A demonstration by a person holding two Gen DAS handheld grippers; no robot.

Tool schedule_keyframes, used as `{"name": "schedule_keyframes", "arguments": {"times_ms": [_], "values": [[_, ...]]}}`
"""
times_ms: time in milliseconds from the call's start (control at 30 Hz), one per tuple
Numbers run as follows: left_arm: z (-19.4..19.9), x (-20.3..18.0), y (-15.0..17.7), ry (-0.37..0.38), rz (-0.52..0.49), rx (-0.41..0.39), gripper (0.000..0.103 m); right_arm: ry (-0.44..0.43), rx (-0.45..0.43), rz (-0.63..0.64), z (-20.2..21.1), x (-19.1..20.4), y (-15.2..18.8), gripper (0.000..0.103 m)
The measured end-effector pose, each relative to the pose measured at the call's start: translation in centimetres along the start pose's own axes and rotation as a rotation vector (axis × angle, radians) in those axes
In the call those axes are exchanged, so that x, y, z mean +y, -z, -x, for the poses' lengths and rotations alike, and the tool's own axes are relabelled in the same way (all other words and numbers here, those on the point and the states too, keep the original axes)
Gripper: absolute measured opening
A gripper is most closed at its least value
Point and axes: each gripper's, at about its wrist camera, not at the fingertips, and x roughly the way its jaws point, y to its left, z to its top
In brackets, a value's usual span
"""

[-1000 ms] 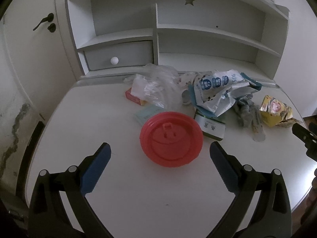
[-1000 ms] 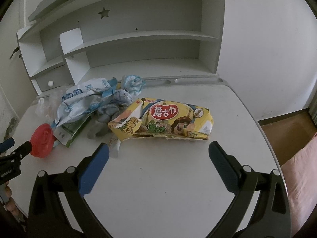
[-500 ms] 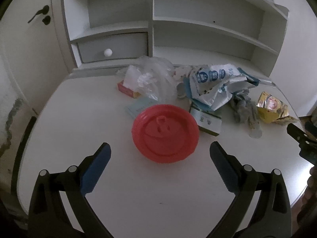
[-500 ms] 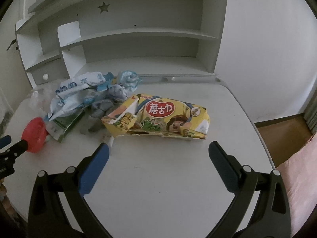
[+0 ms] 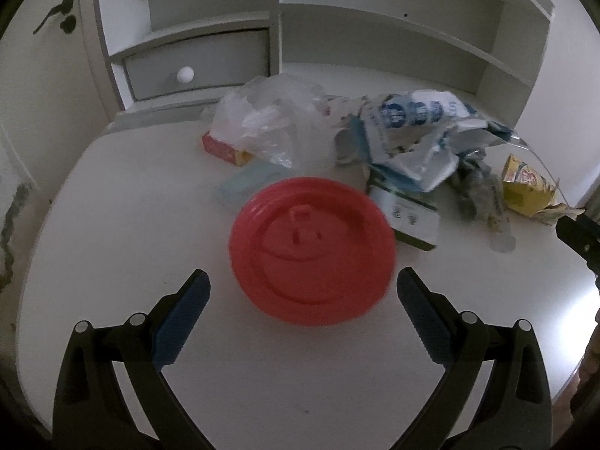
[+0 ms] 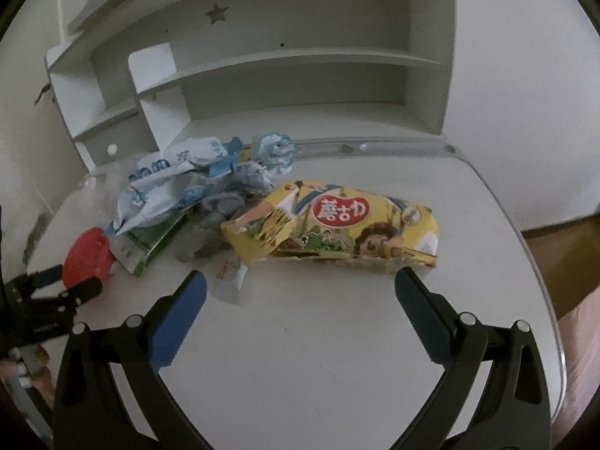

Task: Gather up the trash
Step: 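Grasp the red plastic lid with the left tool while the right tool grasps the yellow snack bag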

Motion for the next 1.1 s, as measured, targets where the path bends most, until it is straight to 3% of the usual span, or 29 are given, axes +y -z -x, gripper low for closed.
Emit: {"name": "schedule_keyframes", "arguments": {"times_ms": [233, 400, 600, 833, 1000, 1067, 1100], "values": [[-0.8, 0.9, -0.3, 0.034, -0.026, 0.032, 0.097, -0.013, 0.011, 0.316, 0.8, -0.9, -2.0, 0.097], [-1.1, 0.5, -0.6, 0.044, -0.036, 0.050, 0.097, 0.007, 0.023, 0.394, 0.7, -2.9, -2.7, 0.097], [-1.5, 0.2, -0.7, 0.040, -0.025, 0.054, 0.097, -0.054, 0.081, 0.537, -1.5, -2.8, -2.8, 0.097], [-1.5, 0.5, -0.8, 0.028, -0.016, 0.055, 0.097, -0.083, 0.104, 0.598, -3.4, -1.8, -3.5, 0.086], [-1.9, 0.8, -1.0, 0.038, -0.007, 0.049, 0.097, -0.091, 0.143, 0.599, -4.3, -1.2, -3.7, 0.068], [-1.9, 1.0, -1.1, 0.065, 0.005, 0.035, 0.095, -0.104, 0.180, 0.604, -5.1, -0.8, -3.3, 0.046], [-1.8, 1.2, -1.1, 0.071, 0.007, 0.026, 0.083, -0.104, 0.192, 0.608, -5.3, -0.6, -3.0, 0.037]]}}
